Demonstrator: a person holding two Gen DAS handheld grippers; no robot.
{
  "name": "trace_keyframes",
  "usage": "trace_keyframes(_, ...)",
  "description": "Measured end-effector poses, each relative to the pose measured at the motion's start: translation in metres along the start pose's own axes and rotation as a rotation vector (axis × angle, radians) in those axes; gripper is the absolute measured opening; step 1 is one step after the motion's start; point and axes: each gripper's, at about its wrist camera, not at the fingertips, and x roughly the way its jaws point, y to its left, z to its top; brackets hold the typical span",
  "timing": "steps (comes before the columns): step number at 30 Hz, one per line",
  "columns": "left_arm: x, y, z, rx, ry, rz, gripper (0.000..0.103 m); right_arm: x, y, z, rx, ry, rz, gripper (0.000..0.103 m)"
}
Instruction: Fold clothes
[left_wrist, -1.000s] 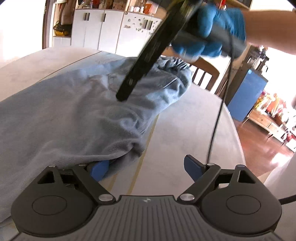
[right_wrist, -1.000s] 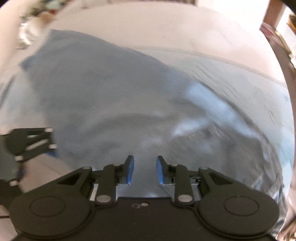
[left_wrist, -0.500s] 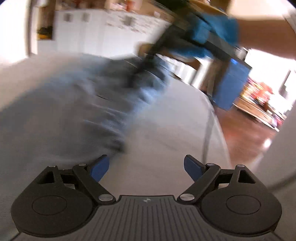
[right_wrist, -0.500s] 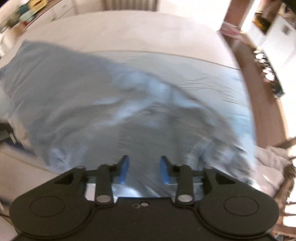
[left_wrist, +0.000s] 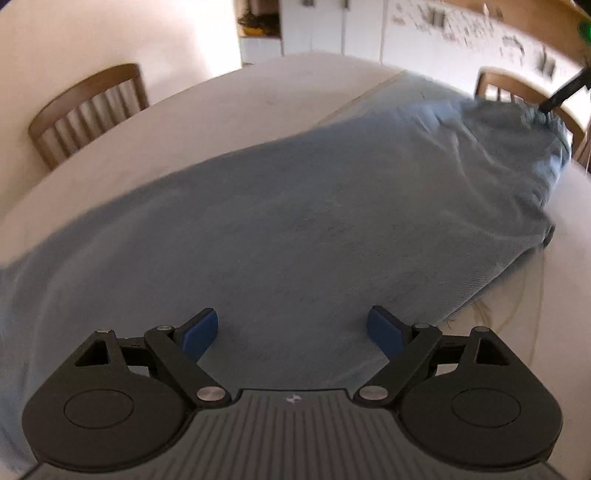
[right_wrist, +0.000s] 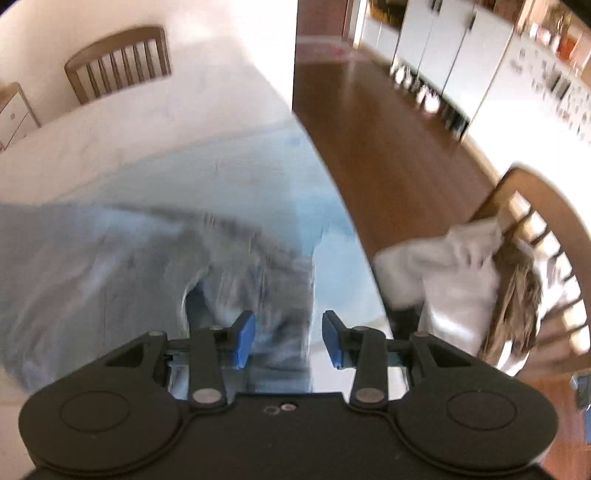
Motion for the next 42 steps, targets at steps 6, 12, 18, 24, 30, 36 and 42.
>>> trace_keyframes(6, -0.008, 0.013, -0.007, -0.046, 0.016, 0.055, 0.089, 0.011, 0.04, 0.014, -0.156, 0.02, 0.111, 0.103)
trace_keyframes(12, -0.008, 0.021, -0.016, -0.076, 0.021, 0.041, 0.089, 0.053, 0.059, 0.029, -0.184, 0.098, 0.074, 0.103)
trace_keyframes(18, -0.004, 0.021, -0.016, -0.068, 0.019, 0.032, 0.09, 0.084, 0.061, 0.036, -0.151, 0.143, 0.015, 0.103)
trace_keyframes(24, -0.028, 0.034, -0.022, -0.122, 0.023, 0.127, 0.09, 0.058, 0.08, 0.034, -0.231, 0.096, 0.043, 0.103)
trace_keyframes(30, -0.061, 0.081, -0.048, -0.331, 0.048, 0.325, 0.09, 0.029, 0.117, 0.033, -0.321, 0.056, 0.191, 0.103)
trace_keyframes(36, -0.063, 0.146, -0.064, -0.507, 0.089, 0.431, 0.09, 0.032, 0.163, 0.032, -0.445, 0.071, 0.246, 0.103)
trace_keyframes(42, -0.057, 0.198, -0.08, -0.753, 0.115, 0.406, 0.091, 0.033, 0.179, 0.034, -0.495, 0.081, 0.248, 0.103)
